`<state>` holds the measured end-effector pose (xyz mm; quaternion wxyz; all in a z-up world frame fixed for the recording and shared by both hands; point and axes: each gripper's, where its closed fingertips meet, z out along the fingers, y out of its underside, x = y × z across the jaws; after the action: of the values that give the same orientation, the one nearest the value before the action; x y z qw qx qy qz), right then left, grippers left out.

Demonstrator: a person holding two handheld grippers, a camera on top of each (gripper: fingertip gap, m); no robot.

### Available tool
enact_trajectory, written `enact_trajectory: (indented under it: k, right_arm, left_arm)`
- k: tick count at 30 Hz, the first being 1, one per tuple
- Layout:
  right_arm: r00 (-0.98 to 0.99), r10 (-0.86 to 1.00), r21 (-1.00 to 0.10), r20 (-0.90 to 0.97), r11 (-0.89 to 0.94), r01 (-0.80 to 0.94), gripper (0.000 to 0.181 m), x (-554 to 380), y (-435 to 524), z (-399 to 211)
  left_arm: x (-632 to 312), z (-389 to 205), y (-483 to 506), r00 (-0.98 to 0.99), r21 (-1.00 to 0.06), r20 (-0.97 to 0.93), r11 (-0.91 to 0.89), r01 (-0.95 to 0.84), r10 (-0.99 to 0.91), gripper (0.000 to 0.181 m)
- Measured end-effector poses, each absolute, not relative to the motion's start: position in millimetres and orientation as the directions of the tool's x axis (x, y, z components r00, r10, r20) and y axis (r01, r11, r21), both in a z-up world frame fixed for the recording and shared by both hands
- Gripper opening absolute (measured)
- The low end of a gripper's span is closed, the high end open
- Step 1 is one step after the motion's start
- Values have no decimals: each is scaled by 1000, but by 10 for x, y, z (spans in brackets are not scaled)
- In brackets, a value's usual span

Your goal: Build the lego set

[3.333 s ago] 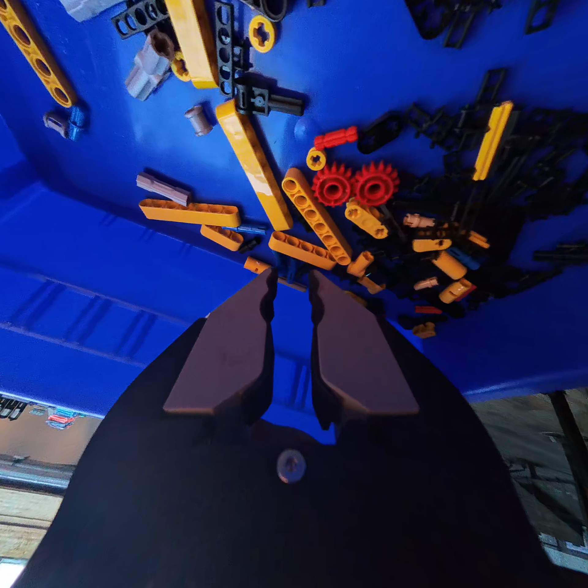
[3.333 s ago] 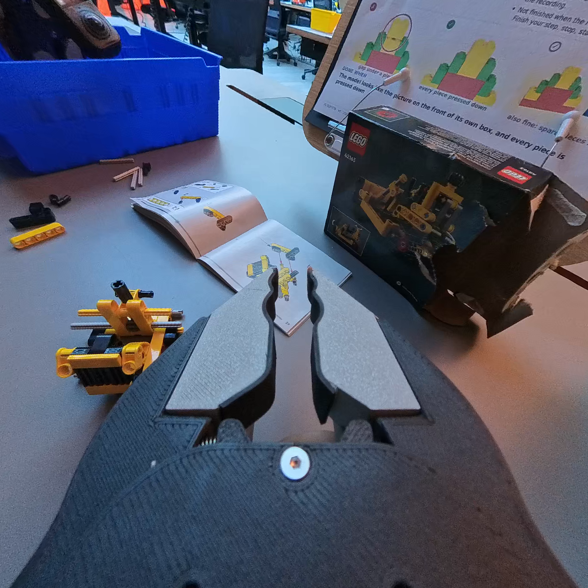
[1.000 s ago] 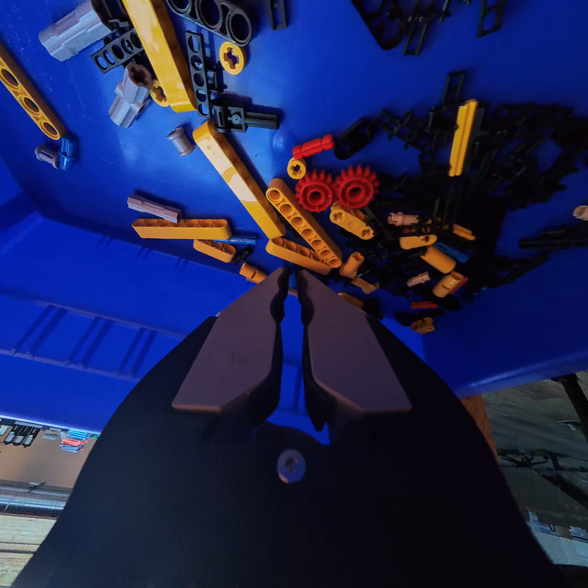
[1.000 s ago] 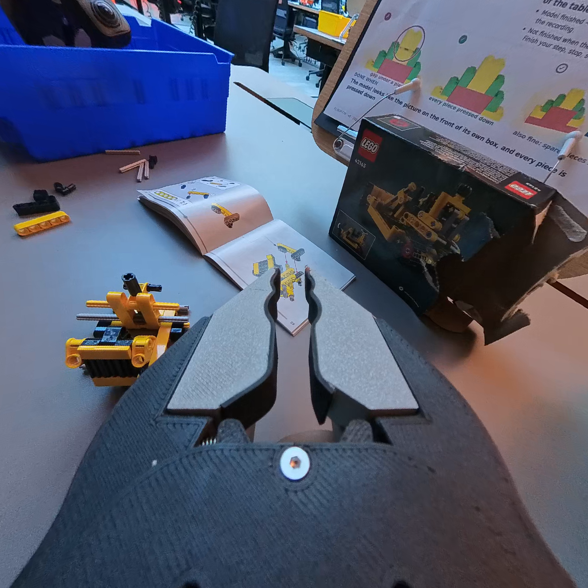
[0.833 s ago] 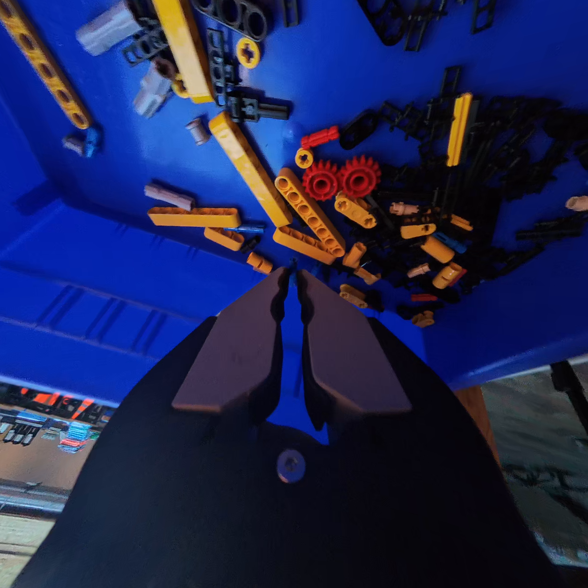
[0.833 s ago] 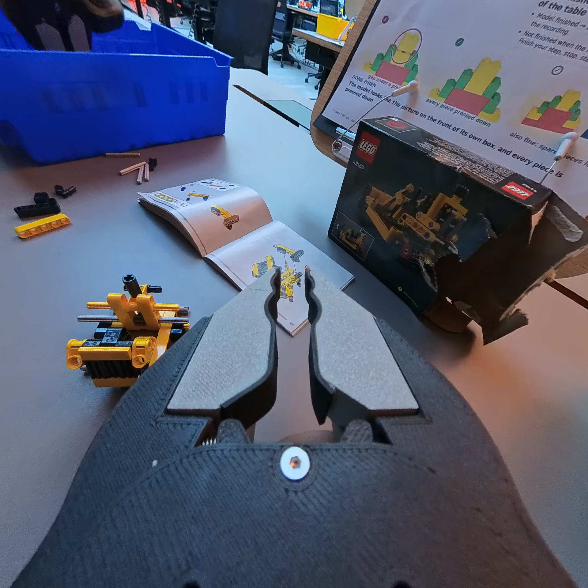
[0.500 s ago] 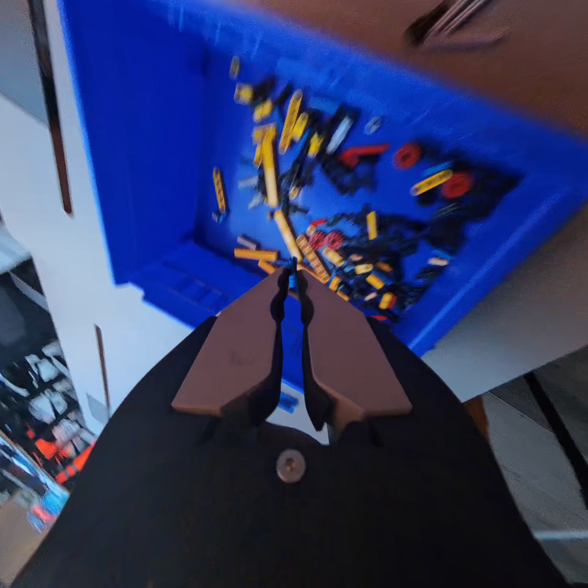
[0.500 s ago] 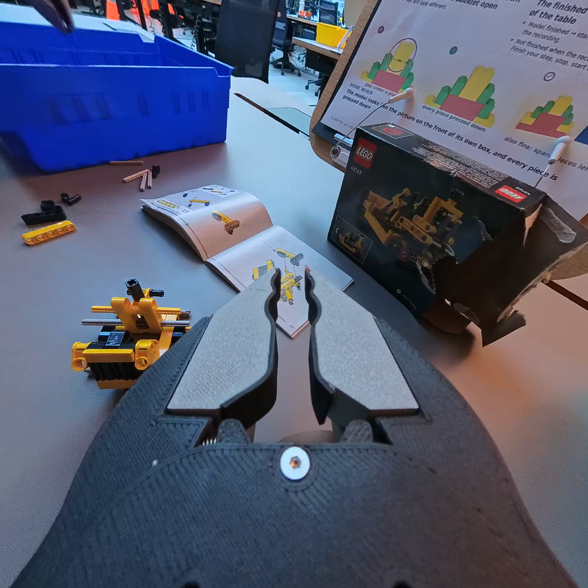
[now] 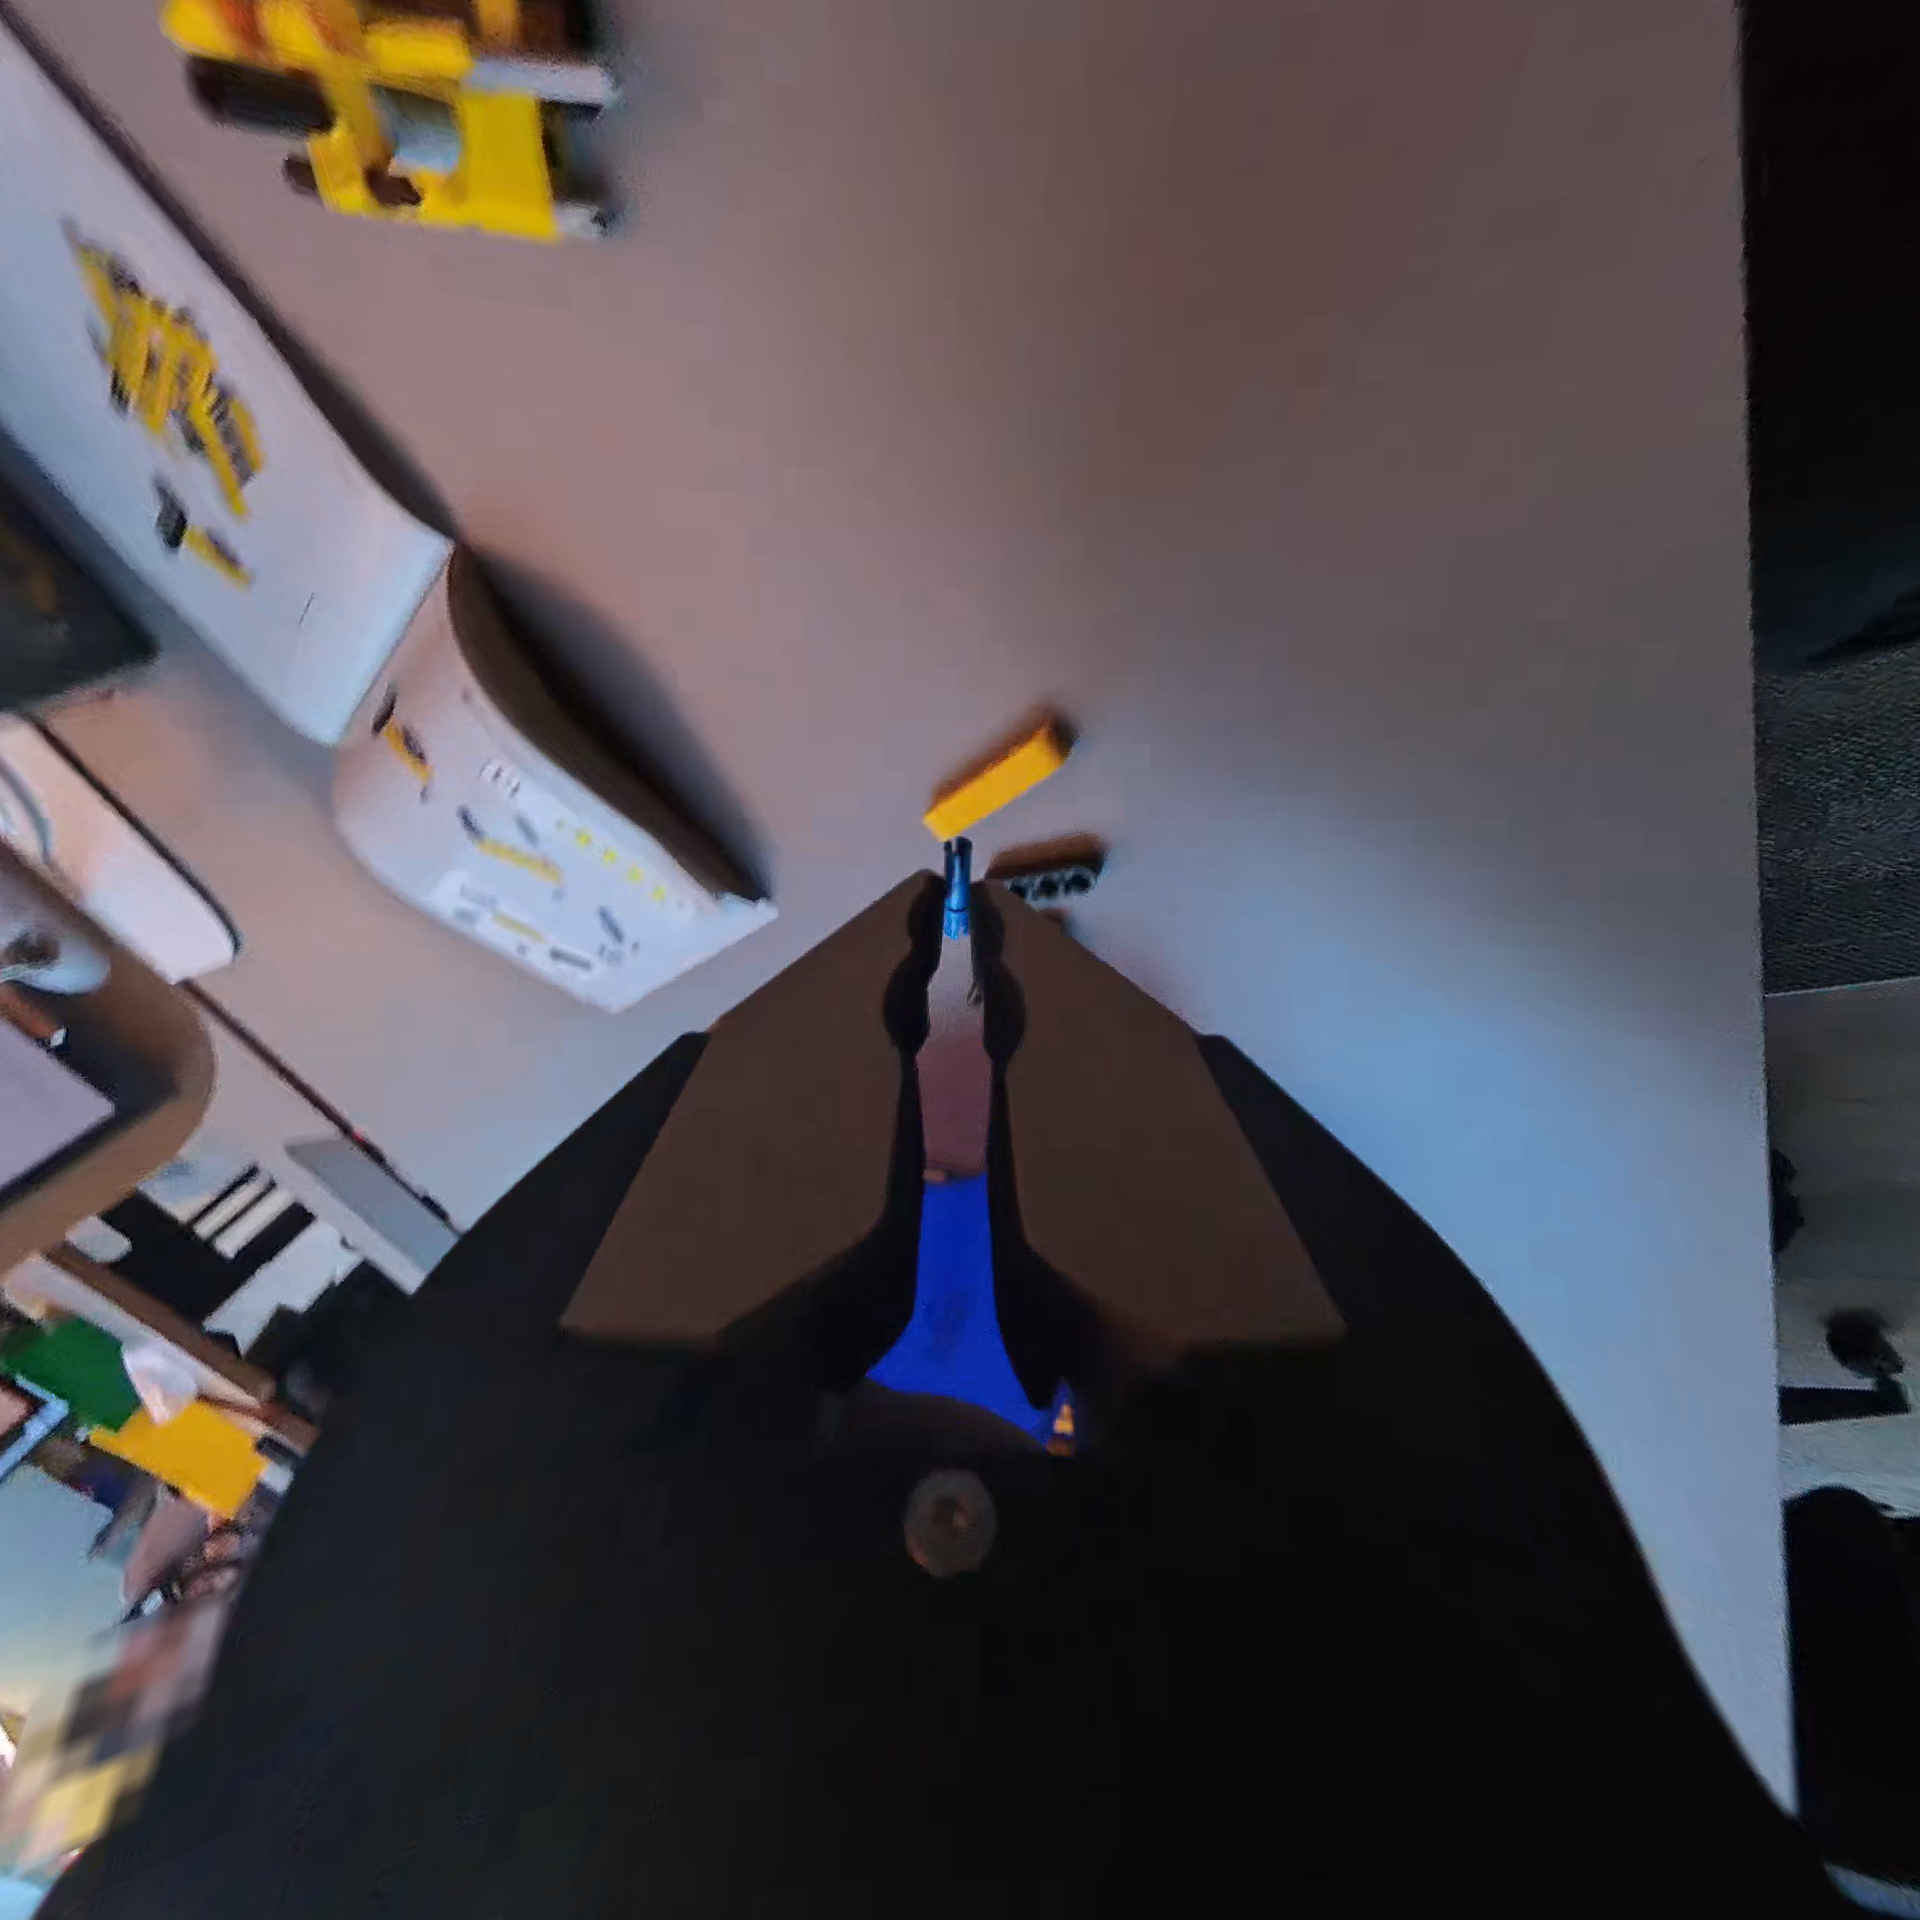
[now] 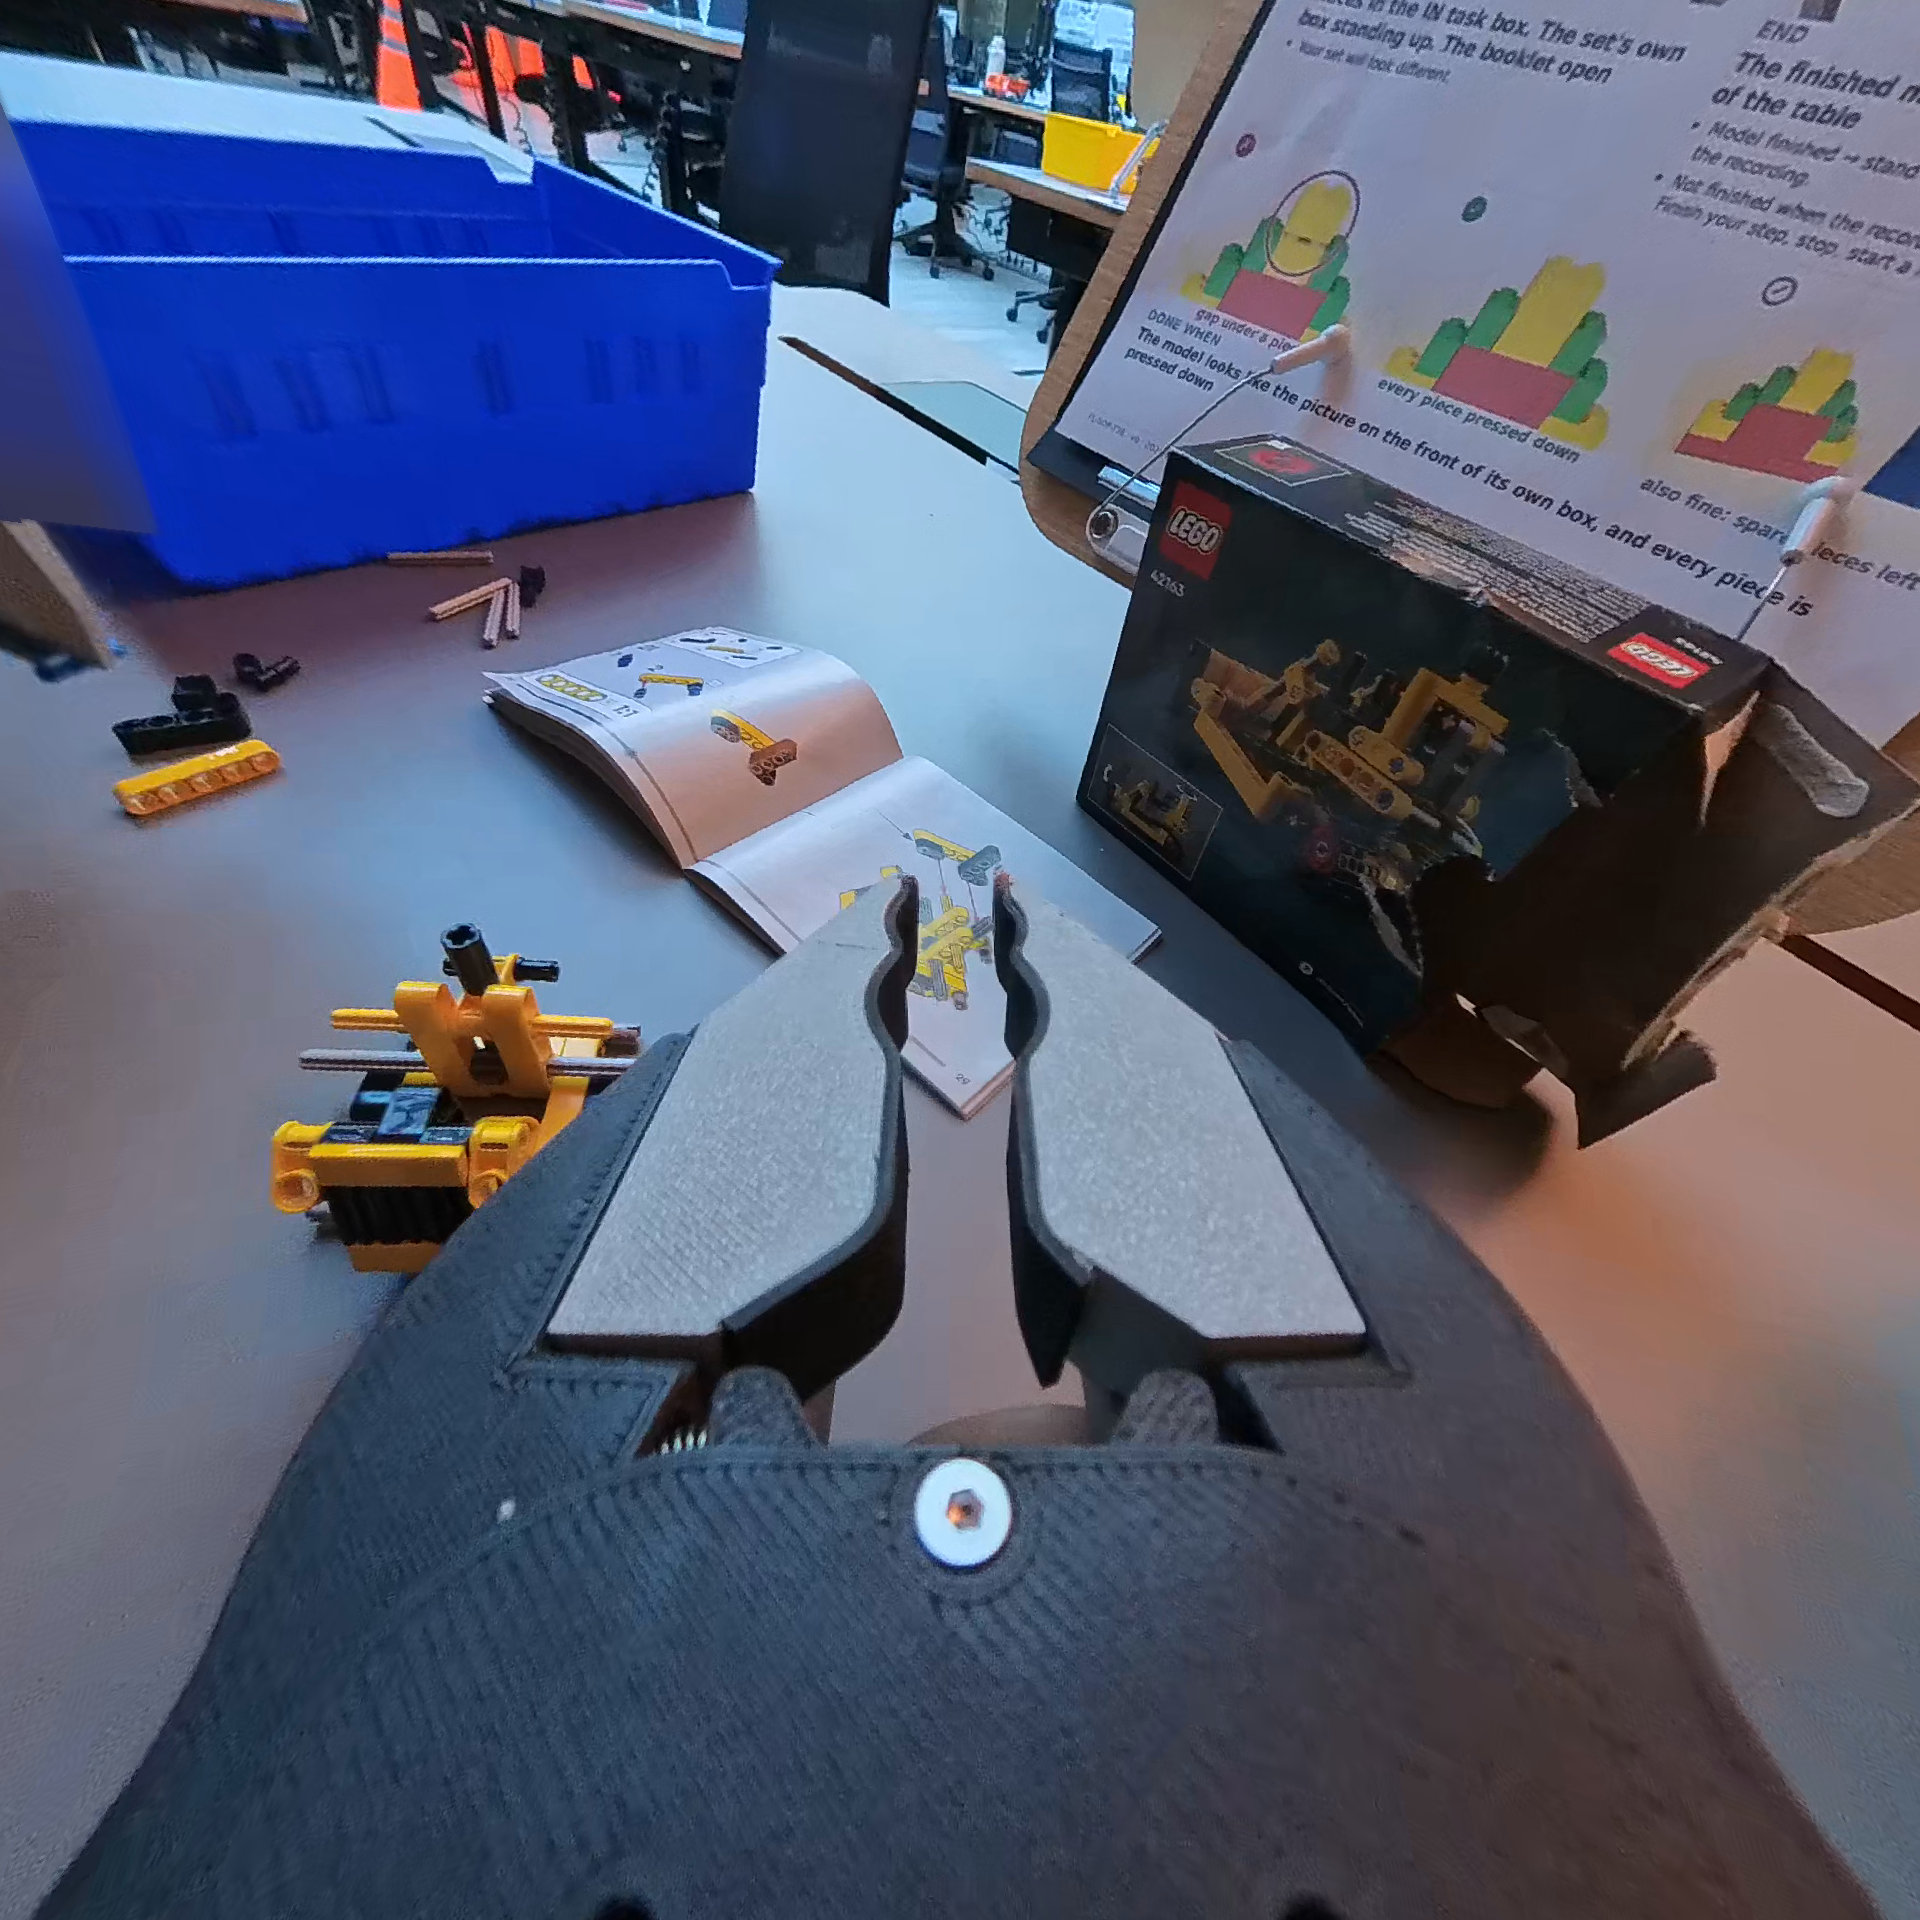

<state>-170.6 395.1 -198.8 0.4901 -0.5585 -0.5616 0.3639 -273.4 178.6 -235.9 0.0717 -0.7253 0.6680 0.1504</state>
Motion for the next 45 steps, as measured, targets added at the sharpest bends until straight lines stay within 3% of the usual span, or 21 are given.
enact_trajectory:
  k: [18,40,43,45]
  right_arm:
    - [75,984,-954,160,135,268,10,-1727,3862,-1974]
    - [84,983,-956,165,138,261,10,-1715,3880,-1946]
    - [85,983,-956,164,138,257,10,-1708,3883,-1934]
    - [87,983,-958,163,136,254,10,-1705,3888,-1924]
  left_arm:
    - [-2890,-2711,1869,187,15,-118,-190,-982,-975,1]
    - [-2922,-2635,1900,181,37,-124,-187,-982,-976,9]
    - [-2911,-2390,2064,260,-59,-232,-253,-966,-937,8]
    - [-2896,-2094,2330,396,-214,-385,-336,-917,-834,8]
